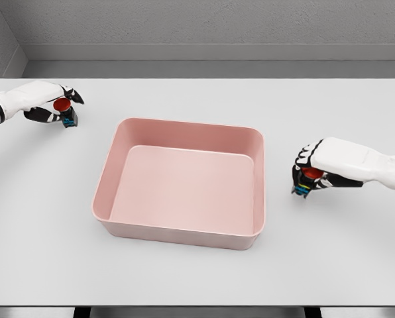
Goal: Put the industrial switch in the basket with both arms
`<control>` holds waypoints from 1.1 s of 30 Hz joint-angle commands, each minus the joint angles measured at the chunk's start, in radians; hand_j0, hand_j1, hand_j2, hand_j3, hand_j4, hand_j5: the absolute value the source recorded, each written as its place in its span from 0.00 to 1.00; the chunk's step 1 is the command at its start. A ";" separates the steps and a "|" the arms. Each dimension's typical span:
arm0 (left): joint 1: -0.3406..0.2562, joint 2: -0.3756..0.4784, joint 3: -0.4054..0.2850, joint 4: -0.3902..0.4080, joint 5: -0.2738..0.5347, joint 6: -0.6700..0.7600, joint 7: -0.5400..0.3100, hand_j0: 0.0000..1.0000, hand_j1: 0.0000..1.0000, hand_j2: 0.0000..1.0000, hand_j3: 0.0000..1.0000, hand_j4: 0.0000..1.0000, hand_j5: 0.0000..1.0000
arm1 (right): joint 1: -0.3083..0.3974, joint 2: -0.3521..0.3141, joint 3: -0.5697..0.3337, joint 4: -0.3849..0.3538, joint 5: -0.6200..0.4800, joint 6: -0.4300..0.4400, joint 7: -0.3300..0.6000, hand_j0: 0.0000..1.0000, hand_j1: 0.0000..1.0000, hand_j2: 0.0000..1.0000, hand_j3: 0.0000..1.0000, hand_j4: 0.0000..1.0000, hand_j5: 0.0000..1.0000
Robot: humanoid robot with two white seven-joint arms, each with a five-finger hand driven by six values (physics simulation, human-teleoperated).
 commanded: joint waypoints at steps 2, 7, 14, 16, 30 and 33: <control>0.000 0.000 0.003 0.001 0.006 0.001 -0.002 0.57 0.57 0.57 0.57 0.57 0.57 | -0.009 0.001 -0.024 -0.013 -0.012 0.003 -0.001 0.36 0.36 0.36 0.36 0.36 0.36; 0.000 0.005 0.003 0.000 0.006 0.001 -0.014 0.49 0.49 0.49 0.49 0.49 0.49 | -0.101 0.045 -0.013 -0.015 -0.010 0.003 -0.001 0.36 0.36 0.36 0.36 0.36 0.36; 0.002 0.005 0.003 -0.002 0.008 0.001 -0.014 0.47 0.47 0.47 0.47 0.47 0.47 | -0.273 0.137 0.116 -0.027 0.005 0.003 -0.001 0.36 0.36 0.36 0.36 0.36 0.36; -0.009 0.005 0.005 -0.003 0.009 0.001 -0.014 0.47 0.47 0.47 0.47 0.47 0.47 | -0.333 0.195 0.188 -0.027 0.043 0.003 -0.001 0.36 0.36 0.36 0.36 0.36 0.36; -0.023 0.046 0.017 -0.074 0.017 0.001 -0.014 0.47 0.47 0.47 0.47 0.47 0.47 | -0.385 0.315 0.298 -0.049 0.129 0.003 -0.001 1.00 1.00 1.00 1.00 1.00 1.00; -0.023 0.049 0.017 -0.106 0.018 0.001 -0.014 0.47 0.47 0.47 0.47 0.47 0.47 | -0.358 0.292 0.171 -0.049 0.128 0.003 -0.001 1.00 1.00 1.00 1.00 1.00 1.00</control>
